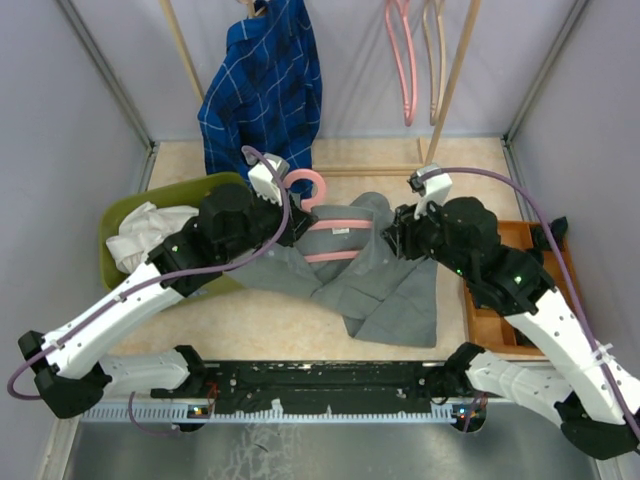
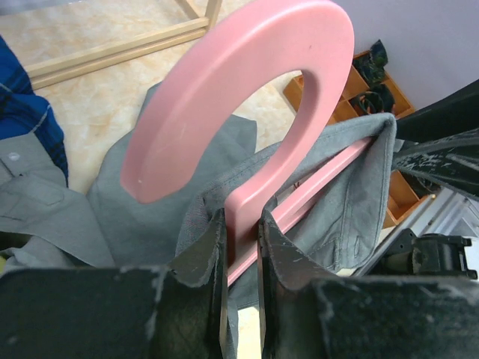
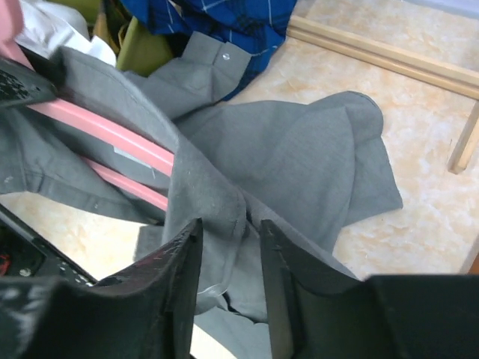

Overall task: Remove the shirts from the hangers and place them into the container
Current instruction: Remove the shirt from the hanger.

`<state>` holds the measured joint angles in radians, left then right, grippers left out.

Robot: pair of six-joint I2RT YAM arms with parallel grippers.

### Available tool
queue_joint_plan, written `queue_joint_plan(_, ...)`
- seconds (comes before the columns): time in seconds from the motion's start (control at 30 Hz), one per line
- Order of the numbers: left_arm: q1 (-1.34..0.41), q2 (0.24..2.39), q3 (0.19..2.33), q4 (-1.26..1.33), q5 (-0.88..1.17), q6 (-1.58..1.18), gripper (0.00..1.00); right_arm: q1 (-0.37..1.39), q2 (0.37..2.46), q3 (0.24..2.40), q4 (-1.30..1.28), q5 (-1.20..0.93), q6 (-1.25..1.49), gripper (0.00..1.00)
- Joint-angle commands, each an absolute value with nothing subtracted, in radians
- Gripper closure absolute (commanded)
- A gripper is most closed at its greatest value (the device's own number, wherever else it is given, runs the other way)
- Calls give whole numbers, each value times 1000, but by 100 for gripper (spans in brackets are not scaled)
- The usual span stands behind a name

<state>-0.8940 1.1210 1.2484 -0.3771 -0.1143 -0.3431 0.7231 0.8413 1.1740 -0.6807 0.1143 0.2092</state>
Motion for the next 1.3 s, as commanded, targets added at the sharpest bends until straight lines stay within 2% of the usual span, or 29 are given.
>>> queue_joint_plan(0.0, -887, 1103, 1283, -363, -158, -355, 100, 715, 895, 1233, -724, 72, 194, 59)
queue_joint_plan(0.1, -887, 1111, 1292, -369, -148, -354, 100, 715, 893, 1203, -662, -6, 203, 54)
queue_joint_plan(0.27, -887, 1122, 1299, -379, -149, -357, 100, 715, 889, 1178, -603, 14, 254, 53)
queue_joint_plan(0.37, -887, 1130, 1307, -388, -163, -363, 100, 715, 907, 1196, -619, 22, 289, 36)
queue_joint_plan(0.5, -887, 1142, 1315, -394, -182, -369, 100, 718, 943, 1209, -630, 5, 344, 30)
queue_joint_plan(0.6, -887, 1151, 1321, -394, -184, -374, 100, 744, 979, 1219, -644, 88, 393, 28)
queue_joint_plan(0.67, -887, 1158, 1326, -395, -172, -372, 100, 781, 1013, 1241, -673, 205, 406, 33)
queue_joint_plan(0.8, -887, 1163, 1336, -419, -182, -352, 100, 802, 1065, 1316, -791, 456, 444, 73)
queue_joint_plan(0.9, -887, 1148, 1325, -447, -222, -308, 100, 802, 1030, 1320, -802, 554, 427, 91)
queue_joint_plan(0.93, -887, 1142, 1319, -458, -231, -285, 100, 789, 1008, 1313, -791, 568, 418, 94)
queue_joint_plan(1.03, -887, 1118, 1295, -474, -240, -214, 100, 630, 970, 1310, -799, 401, 404, 99)
queue_joint_plan(1.13, -888, 1086, 1273, -466, -240, -164, 100, 455, 961, 1297, -825, 261, 371, 99)
queue_joint_plan(1.27, -887, 1049, 1253, -428, -123, -88, 100, 375, 968, 1275, -833, 202, 348, 98)
